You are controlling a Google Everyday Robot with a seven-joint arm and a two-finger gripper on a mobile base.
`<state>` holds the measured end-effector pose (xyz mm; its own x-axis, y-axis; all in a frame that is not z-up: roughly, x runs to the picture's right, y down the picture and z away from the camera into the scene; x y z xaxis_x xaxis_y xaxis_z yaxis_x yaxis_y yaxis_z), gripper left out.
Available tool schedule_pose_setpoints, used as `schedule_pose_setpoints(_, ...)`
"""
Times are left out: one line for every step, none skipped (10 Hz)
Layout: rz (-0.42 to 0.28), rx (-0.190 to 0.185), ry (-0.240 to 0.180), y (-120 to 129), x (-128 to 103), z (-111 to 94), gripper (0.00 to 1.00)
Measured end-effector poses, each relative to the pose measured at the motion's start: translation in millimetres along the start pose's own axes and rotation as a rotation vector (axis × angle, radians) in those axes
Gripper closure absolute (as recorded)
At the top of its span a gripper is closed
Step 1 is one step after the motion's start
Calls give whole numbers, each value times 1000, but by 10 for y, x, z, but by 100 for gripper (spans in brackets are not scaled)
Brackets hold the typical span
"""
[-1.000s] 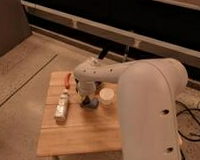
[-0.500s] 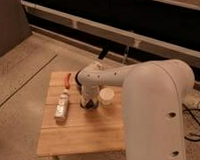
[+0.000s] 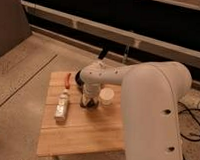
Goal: Place the eraser on the white sponge
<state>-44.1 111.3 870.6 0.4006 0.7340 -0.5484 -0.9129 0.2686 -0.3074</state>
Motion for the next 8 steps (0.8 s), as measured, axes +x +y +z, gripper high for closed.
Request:
schedule_pose_setpoints(-3,-5,2,2,-11,8,69)
schedule_pose_setpoints(-7,-13,8,6,-17,24,56)
schedule_pose_setpoints(-10,-17,12,9,-15,38,47)
schedule_pose_setpoints(-15,-18,16,16,-13,49,39)
schedule_pose_setpoints(-19,-17,20,20,-9,60,36)
schedule_pose_setpoints(-25,-14,25,18,-2,71,35)
schedule_pose_setpoints(-30,-9,29,18,4,80,35)
schedule_pose_setpoints(-36,-5,33,24,6,91,35)
